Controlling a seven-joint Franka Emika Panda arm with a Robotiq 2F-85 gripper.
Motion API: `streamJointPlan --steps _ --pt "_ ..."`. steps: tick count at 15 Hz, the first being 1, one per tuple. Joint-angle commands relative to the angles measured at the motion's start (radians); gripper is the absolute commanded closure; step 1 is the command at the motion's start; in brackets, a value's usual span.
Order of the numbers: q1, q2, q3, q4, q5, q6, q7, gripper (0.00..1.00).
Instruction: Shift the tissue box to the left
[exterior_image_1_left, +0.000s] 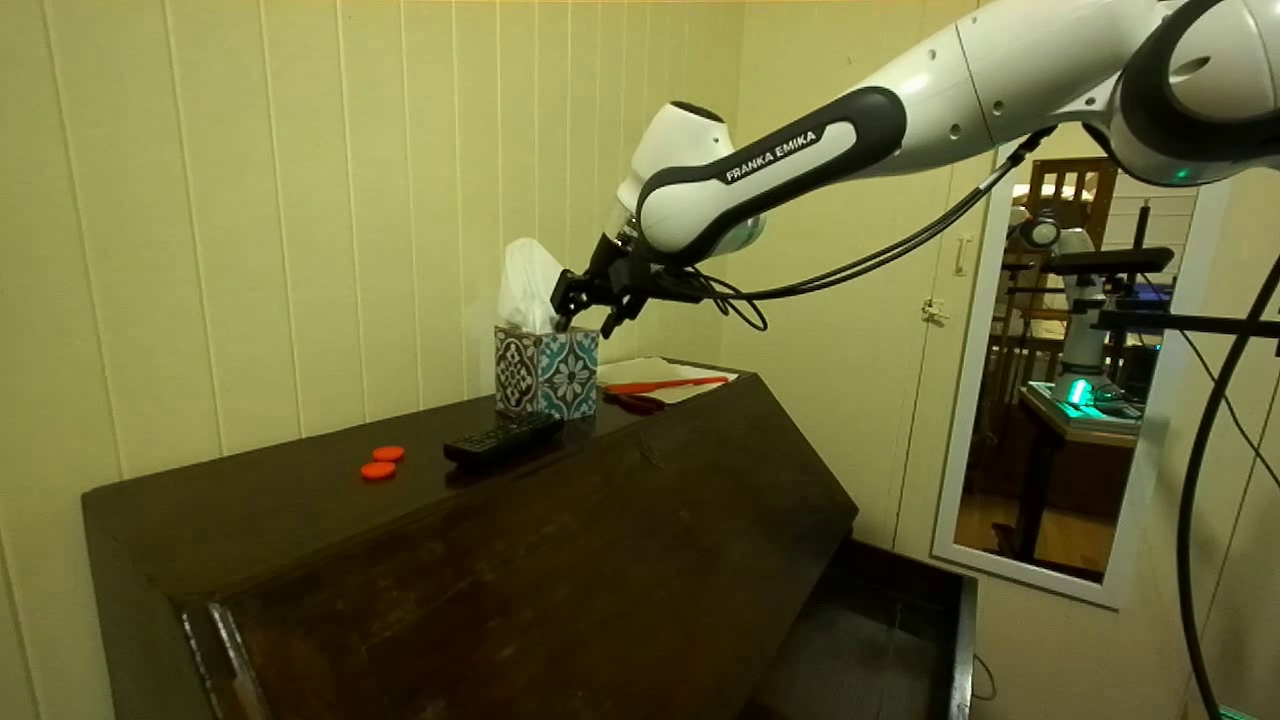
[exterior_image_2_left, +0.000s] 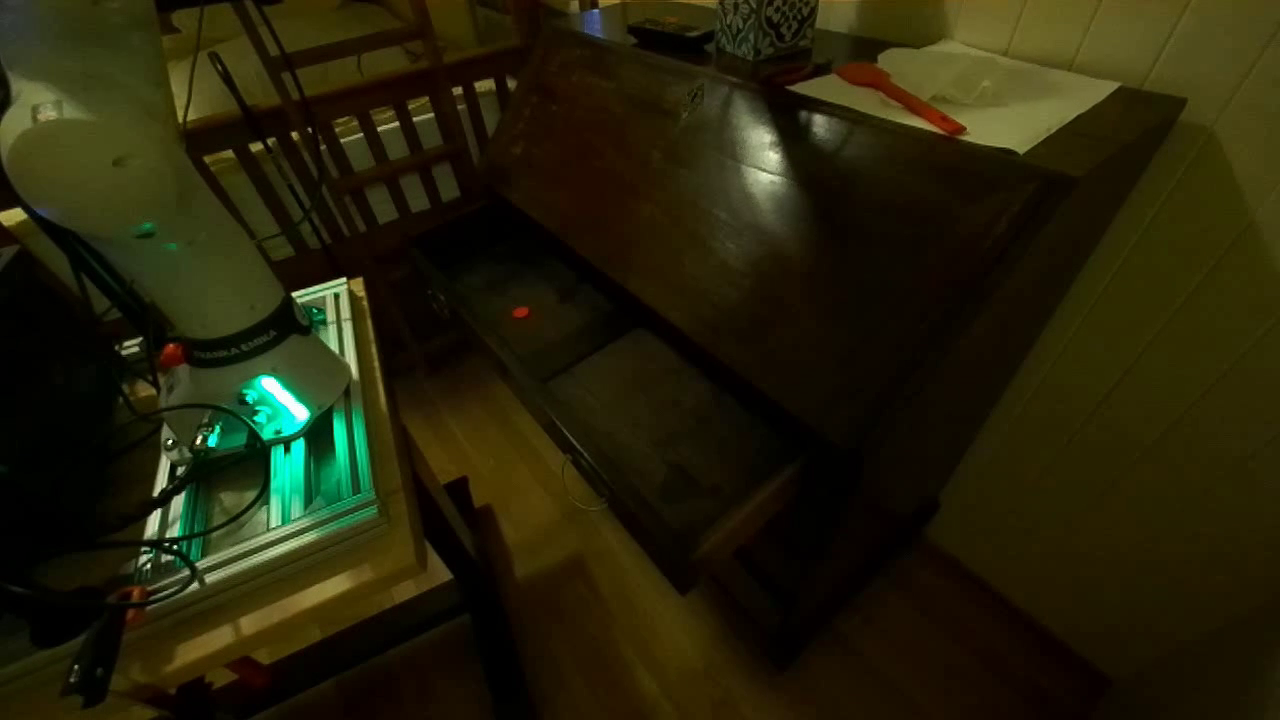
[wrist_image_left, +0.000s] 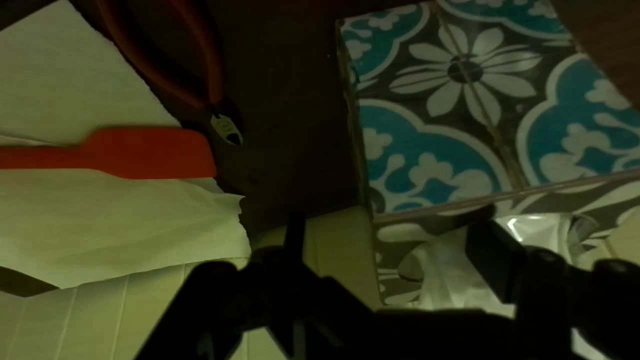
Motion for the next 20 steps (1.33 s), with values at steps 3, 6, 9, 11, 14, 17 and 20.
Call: streamJointPlan --steps 3,6,9,11,14,17,20 --pt "0.027 0.028 -0.034 0.016 -0.009 0.039 0.081 0.0" --pt "0.051 0.039 -0.062 0.022 -0.022 0.057 0.153 0.04" --pt "0.072 0.045 -0.084 0.02 -0.032 0.055 0.194 0.35" --pt "0.082 0.04 -0.091 0.017 -0.036 0.044 0.203 0.49" --pt "0.091 0.014 -0.089 0.013 -0.034 0.013 0.197 0.72" --pt "0.091 -0.019 -0.086 0.008 -0.034 -0.013 0.184 0.91" --pt "0.082 -0.06 -0.069 0.011 -0.022 -0.027 0.17 1.0"
